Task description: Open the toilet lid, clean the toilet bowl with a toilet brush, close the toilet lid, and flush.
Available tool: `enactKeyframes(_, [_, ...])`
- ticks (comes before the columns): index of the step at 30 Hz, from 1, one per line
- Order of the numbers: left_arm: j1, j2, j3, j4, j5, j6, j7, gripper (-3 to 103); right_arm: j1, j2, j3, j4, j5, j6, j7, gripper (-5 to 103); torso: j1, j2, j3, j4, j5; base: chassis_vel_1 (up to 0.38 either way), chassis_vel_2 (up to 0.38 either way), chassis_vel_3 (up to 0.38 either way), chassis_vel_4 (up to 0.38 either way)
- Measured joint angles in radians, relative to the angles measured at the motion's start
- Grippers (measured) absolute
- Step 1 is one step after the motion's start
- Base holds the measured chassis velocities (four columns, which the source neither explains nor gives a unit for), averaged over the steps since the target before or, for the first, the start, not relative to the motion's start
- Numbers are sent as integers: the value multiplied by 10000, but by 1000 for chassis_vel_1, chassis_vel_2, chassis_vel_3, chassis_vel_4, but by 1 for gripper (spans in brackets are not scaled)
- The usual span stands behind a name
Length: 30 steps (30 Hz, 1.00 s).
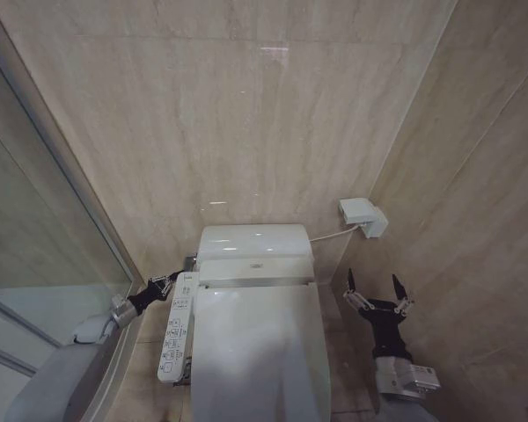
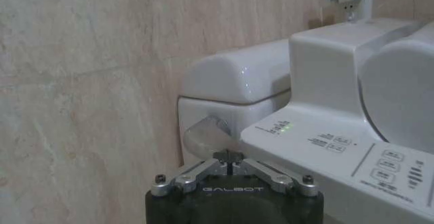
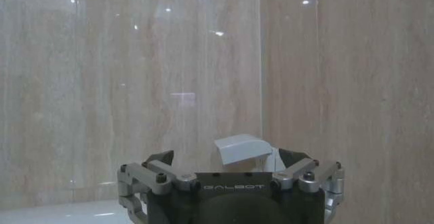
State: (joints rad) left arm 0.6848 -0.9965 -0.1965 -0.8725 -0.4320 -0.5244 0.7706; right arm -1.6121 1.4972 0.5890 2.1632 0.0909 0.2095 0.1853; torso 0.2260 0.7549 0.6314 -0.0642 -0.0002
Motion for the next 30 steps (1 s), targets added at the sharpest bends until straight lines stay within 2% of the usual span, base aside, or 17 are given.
enactKeyframes(10, [-381,-209,185,342,43,12,-18,0,0,0,0,0,0,0,0,100,1,0,0,1,1,0,0,0,0])
enactKeyframes(14, [-455,-288,202,418,101,14,-32,0,1,0,0,0,0,0,0,100,0,0,0,9,4,0,0,0,0])
enactKeyframes(30, [-816,-411,260,753,167,20,18,0,0,0,0,0,0,0,0,100,0,-1,1,1,1,0,0,0,0])
